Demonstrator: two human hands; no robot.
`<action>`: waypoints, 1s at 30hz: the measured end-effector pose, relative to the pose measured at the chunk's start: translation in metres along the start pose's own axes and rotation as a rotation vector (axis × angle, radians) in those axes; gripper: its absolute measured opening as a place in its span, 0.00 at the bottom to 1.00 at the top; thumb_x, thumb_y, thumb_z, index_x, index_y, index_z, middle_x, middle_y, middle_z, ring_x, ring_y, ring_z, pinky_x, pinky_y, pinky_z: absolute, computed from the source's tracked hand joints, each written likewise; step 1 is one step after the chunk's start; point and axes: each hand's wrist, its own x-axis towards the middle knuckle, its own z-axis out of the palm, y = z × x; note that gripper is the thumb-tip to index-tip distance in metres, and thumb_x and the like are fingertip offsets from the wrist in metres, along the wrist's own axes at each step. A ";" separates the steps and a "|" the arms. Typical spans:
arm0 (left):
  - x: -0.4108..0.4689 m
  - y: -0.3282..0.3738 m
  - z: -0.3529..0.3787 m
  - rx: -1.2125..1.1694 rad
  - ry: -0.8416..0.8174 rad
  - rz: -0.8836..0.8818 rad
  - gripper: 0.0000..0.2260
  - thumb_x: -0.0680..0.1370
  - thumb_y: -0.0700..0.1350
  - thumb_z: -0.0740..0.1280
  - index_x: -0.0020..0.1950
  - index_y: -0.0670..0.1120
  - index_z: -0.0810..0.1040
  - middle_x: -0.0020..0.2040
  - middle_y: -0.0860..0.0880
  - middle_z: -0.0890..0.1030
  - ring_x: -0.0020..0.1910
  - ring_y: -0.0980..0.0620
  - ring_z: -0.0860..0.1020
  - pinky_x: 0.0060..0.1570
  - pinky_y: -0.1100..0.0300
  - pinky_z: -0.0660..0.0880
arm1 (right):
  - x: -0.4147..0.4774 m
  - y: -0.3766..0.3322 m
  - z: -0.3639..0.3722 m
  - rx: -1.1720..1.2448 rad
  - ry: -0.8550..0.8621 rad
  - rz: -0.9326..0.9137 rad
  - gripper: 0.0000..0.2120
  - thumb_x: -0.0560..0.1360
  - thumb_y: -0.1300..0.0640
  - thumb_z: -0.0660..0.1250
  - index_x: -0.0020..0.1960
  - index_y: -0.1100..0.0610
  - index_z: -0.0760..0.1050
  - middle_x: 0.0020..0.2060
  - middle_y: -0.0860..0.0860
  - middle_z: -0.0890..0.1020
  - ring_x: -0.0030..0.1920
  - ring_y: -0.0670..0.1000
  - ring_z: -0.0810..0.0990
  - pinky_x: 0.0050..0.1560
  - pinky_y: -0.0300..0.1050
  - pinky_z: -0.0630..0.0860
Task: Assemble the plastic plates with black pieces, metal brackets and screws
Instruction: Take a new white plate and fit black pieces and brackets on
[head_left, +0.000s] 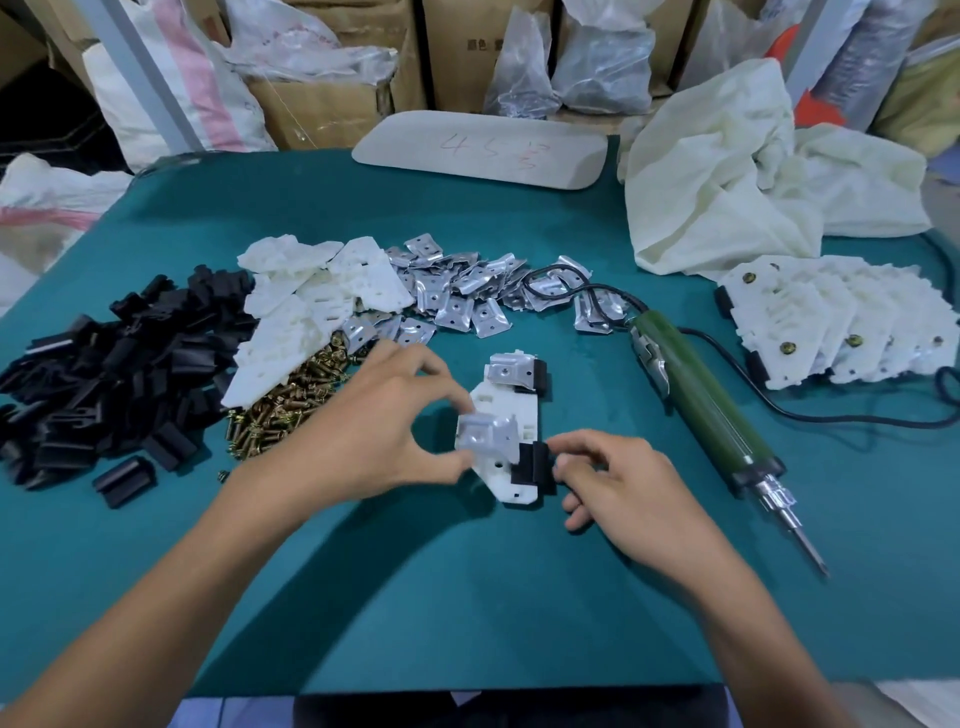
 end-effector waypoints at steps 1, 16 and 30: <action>-0.001 0.007 0.004 0.015 -0.016 0.021 0.20 0.67 0.66 0.70 0.54 0.58 0.82 0.52 0.59 0.72 0.54 0.56 0.65 0.58 0.69 0.60 | 0.000 -0.001 0.001 0.001 -0.004 0.007 0.12 0.81 0.58 0.63 0.50 0.45 0.83 0.37 0.46 0.85 0.33 0.48 0.85 0.43 0.45 0.83; -0.006 0.017 0.025 -0.039 0.044 0.020 0.20 0.68 0.65 0.72 0.56 0.57 0.83 0.50 0.59 0.73 0.53 0.56 0.66 0.55 0.58 0.70 | -0.001 -0.012 0.006 0.539 -0.043 0.141 0.04 0.79 0.66 0.70 0.52 0.61 0.78 0.42 0.59 0.87 0.41 0.53 0.86 0.44 0.39 0.82; -0.005 0.014 0.030 -0.119 0.023 0.000 0.19 0.69 0.61 0.74 0.57 0.56 0.83 0.53 0.58 0.74 0.54 0.56 0.68 0.57 0.65 0.66 | -0.001 -0.015 0.007 0.546 -0.011 0.149 0.07 0.78 0.65 0.72 0.54 0.61 0.76 0.43 0.62 0.87 0.40 0.57 0.86 0.43 0.43 0.83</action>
